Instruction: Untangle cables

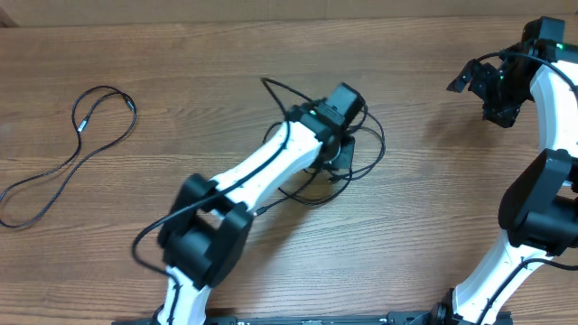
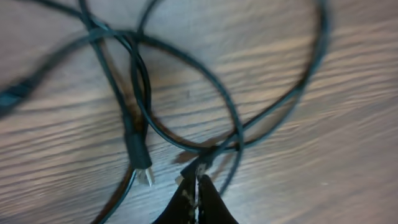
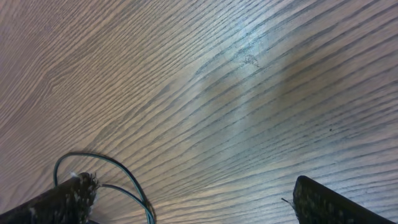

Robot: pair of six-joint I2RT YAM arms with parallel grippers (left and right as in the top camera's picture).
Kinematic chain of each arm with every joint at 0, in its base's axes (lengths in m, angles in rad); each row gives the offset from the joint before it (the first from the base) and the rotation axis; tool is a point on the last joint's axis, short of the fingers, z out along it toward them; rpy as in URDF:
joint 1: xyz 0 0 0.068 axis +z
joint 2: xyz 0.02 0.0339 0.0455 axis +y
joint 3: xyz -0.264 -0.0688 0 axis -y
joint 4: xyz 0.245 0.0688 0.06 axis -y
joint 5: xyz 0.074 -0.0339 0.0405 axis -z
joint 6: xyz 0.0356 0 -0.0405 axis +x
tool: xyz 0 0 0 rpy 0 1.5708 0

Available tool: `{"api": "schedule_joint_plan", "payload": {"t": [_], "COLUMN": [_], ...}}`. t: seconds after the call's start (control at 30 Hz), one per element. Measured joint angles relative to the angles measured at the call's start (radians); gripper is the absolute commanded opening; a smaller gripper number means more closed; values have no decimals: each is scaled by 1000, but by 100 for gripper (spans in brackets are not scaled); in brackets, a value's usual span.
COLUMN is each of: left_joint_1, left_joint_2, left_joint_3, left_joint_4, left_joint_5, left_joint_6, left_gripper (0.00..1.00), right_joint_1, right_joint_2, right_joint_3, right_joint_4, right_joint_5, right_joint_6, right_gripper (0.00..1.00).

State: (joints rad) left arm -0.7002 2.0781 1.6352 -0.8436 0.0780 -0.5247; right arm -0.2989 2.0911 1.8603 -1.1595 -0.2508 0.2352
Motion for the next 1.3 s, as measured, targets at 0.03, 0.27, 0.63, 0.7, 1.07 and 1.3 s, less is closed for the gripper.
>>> {"api": "schedule_joint_plan", "payload": {"t": [0.03,0.27,0.63,0.7,1.07,1.3], "left_joint_1": [-2,17,212,232,243,239], "left_joint_2": [26,125,126,126,134,134], "left_joint_3": [0,8,8,8,173,365], "left_joint_4": [-1,-48,-173,-179,-271,-263], "left_joint_5": [-1,-56,-75,-64,242,303], "left_joint_6": [2,10,34,37,190,206], "left_gripper": [9,4,13,14,34,50], "right_joint_1": [0,0,0,0,0,0], "right_joint_2": [0,0,0,0,0,0], "right_joint_3": [0,0,0,0,0,0], "right_joint_4": [-1,0,0,0,-1,0], "right_joint_5": [0,0,0,0,0,0], "right_joint_6": [0,0,0,0,0,0], "right_gripper": [100,100,100,100,100,100]}}
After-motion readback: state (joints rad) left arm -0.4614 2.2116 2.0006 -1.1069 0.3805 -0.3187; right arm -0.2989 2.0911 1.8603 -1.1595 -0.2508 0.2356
